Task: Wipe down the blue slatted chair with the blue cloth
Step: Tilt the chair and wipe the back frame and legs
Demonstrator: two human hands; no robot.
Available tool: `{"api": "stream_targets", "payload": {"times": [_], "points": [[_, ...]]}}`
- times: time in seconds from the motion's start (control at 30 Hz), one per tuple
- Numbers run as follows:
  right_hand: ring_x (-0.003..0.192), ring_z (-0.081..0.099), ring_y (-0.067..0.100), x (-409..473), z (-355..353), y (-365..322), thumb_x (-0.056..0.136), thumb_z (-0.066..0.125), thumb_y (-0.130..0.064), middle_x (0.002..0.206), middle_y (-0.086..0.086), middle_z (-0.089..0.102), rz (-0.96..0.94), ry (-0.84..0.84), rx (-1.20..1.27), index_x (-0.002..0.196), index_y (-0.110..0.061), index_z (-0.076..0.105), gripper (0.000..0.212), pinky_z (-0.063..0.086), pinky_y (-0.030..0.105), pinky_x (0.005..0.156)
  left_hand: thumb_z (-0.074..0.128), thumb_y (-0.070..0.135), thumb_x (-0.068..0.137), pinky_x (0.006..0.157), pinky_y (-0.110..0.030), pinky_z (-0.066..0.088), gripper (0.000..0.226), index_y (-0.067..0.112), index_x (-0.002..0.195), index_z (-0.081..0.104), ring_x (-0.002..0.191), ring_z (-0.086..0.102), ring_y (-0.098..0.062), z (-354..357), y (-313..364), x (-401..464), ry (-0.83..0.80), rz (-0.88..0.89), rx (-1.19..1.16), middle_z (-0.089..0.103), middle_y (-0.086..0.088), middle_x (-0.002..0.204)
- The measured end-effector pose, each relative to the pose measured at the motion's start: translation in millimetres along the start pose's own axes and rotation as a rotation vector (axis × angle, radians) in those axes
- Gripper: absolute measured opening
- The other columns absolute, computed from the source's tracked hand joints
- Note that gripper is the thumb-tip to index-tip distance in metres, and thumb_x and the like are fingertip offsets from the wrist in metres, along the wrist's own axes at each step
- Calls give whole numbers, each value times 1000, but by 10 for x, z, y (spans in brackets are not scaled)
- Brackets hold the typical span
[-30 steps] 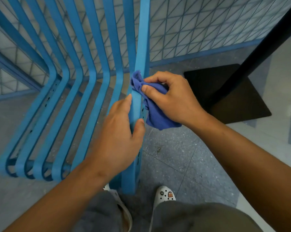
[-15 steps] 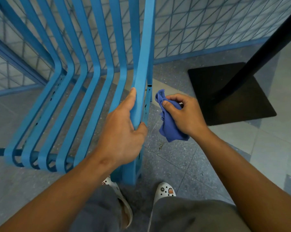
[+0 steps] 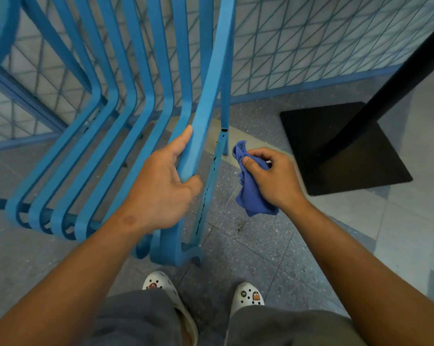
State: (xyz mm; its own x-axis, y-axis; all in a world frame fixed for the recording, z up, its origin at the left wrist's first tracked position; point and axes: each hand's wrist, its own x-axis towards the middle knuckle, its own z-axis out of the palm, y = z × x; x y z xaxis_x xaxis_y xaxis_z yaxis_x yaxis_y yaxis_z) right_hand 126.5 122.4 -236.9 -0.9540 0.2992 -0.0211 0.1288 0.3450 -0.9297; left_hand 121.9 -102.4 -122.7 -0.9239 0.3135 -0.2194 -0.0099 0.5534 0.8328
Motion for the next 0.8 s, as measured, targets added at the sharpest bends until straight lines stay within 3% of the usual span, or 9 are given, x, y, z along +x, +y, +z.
{"api": "stream_targets", "payload": {"times": [0.1, 0.17, 0.27, 0.4, 0.53, 0.57, 0.63, 0.67, 0.8], "points": [[84, 68, -1, 10, 42, 9, 93, 70, -30, 93, -15, 73, 4, -7, 2, 100, -24, 77, 11, 50, 12, 71, 62, -4, 94, 59, -46, 56, 87, 32, 161, 20, 72, 70, -24, -99, -89, 62, -29, 2, -51, 49, 20, 142], [85, 67, -2, 9, 67, 14, 93, 69, -30, 94, -15, 73, 5, -14, -14, 100, -24, 77, 12, 48, 9, 71, 63, -4, 94, 59, -51, 56, 87, 33, 161, 21, 82, 70, -36, -168, -140, 95, -48, 8, -55, 45, 31, 137], [86, 66, -3, 15, 109, 13, 93, 70, -30, 95, -15, 73, 5, -17, -34, 101, -23, 77, 13, 48, 9, 72, 64, -3, 93, 60, -55, 56, 88, 36, 160, 22, 82, 68, -44, -253, -214, 136, -65, 19, -50, 52, 25, 132], [84, 69, 1, 18, 180, 2, 93, 70, -31, 94, -12, 74, 22, -27, -10, 100, -23, 77, 12, 55, 19, 75, 66, 1, 92, 66, -55, 58, 88, 39, 159, 24, 77, 72, -37, -305, -297, 195, -57, 40, -17, 59, 22, 123], [75, 69, -1, 6, 224, -23, 94, 70, -27, 92, -10, 74, 32, -40, 16, 100, -19, 77, 12, 50, 11, 64, 66, 1, 90, 67, -56, 59, 88, 40, 158, 26, 75, 72, -36, -345, -347, 254, -65, 54, -14, 65, 8, 124], [75, 69, -2, 5, 228, -20, 94, 70, -27, 92, -10, 74, 34, -42, 17, 101, -19, 77, 12, 49, 10, 64, 66, 0, 90, 67, -55, 59, 88, 40, 158, 27, 76, 72, -36, -350, -351, 269, -69, 59, -16, 65, 13, 126], [79, 69, -1, 8, 233, -5, 94, 70, -29, 93, -12, 74, 25, -43, -6, 101, -21, 77, 12, 51, 11, 66, 66, -2, 89, 65, -50, 60, 89, 38, 158, 27, 77, 72, -35, -364, -349, 300, -86, 77, -19, 57, 32, 131], [80, 69, -1, 9, 233, 3, 94, 70, -30, 93, -12, 74, 23, -42, -19, 100, -22, 77, 12, 52, 12, 67, 66, -3, 90, 64, -48, 60, 89, 37, 159, 26, 77, 72, -34, -376, -346, 317, -94, 84, -17, 53, 33, 136], [77, 68, -2, 10, 235, 28, 94, 69, -27, 91, -12, 74, 37, -39, -9, 99, -21, 77, 11, 49, 10, 64, 66, -5, 89, 61, -34, 57, 90, 33, 160, 24, 76, 72, -31, -424, -342, 373, -106, 111, 5, 41, 21, 154]]}}
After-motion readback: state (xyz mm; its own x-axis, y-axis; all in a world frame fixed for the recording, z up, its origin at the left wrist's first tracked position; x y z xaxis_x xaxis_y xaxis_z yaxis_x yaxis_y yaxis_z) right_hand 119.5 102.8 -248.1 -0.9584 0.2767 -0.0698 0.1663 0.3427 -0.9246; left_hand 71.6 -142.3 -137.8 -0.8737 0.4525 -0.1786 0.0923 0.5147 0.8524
